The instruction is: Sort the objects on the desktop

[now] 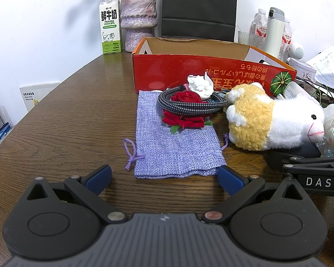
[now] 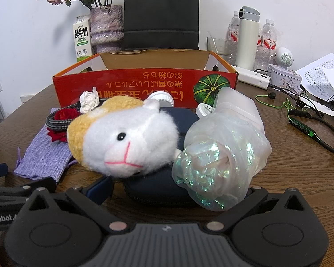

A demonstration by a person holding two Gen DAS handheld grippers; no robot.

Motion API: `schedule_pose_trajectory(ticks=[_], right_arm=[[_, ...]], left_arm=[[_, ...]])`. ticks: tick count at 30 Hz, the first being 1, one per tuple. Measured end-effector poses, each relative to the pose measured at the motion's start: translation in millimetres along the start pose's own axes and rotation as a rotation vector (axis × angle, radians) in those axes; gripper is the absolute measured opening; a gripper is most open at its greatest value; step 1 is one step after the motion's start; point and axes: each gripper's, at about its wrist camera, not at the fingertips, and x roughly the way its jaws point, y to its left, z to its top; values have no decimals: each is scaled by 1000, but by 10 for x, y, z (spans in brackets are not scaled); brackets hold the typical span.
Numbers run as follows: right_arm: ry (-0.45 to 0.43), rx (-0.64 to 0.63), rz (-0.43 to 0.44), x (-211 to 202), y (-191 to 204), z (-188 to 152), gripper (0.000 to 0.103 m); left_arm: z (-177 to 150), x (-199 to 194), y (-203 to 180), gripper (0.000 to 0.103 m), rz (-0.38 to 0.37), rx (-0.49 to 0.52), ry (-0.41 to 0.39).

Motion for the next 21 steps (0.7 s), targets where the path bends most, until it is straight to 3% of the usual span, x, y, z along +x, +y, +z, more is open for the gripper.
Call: schedule_pose_trajectory(ticks=[21], right_arm=[[-1, 8, -12, -26, 42, -26, 103]], left_arm=[[23, -20, 36, 103, 0, 1, 0]])
